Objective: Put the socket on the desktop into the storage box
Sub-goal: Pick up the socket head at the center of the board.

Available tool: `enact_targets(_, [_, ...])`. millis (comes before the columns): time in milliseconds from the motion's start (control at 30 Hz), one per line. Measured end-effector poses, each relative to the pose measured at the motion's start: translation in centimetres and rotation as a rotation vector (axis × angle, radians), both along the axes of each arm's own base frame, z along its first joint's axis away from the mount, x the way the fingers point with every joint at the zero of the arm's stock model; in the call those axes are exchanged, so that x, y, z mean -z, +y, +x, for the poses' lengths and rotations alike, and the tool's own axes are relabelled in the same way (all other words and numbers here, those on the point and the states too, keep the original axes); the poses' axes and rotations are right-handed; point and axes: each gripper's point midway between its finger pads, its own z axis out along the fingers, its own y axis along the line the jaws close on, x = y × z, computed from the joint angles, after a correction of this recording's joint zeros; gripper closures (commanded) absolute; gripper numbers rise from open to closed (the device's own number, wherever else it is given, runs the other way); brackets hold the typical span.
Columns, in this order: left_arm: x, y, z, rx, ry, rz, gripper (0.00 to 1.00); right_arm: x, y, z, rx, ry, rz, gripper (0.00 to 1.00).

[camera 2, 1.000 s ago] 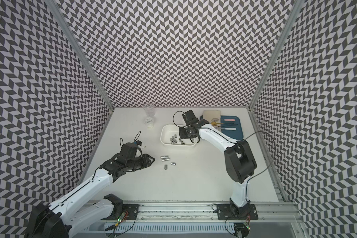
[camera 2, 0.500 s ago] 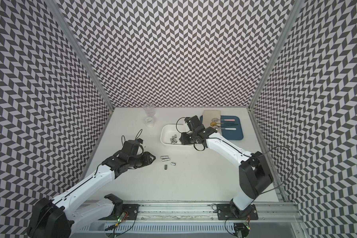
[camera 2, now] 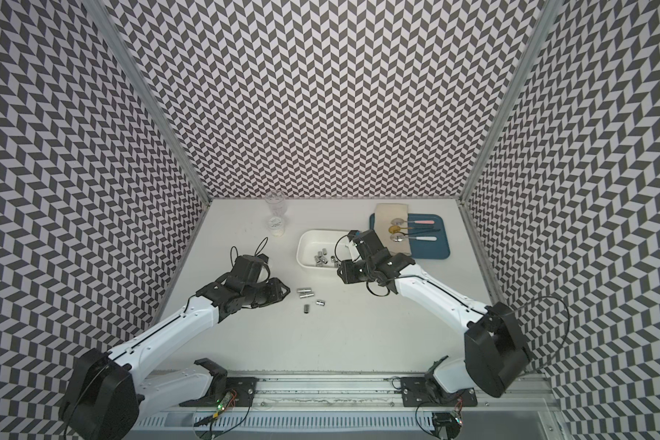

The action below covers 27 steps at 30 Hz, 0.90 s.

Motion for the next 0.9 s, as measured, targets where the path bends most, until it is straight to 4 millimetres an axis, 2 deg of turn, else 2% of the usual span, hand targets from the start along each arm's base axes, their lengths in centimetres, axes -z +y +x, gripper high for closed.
enact_targets(200, [0.8, -0.4, 0.3, 0.007, 0.024, 0.012, 0.67, 0.8, -0.9, -2.1, -0.01, 0.006, 0.013, 0.63])
enact_targets(433, [1.4, -2.1, 0.5, 0.051, 0.034, 0.025, 0.67, 1.1, -1.8, -3.8, -0.005, 0.0, 0.033, 0.63])
enact_targets(667, [2.4, -4.0, -0.5, 0.113, 0.053, 0.054, 0.67, 1.6, -2.4, -4.8, -0.004, 0.005, 0.038, 0.63])
enact_targets(900, [4.0, -4.9, -1.6, 0.142, 0.092, 0.096, 0.67, 1.8, -2.2, -6.2, -0.034, 0.01, 0.055, 0.62])
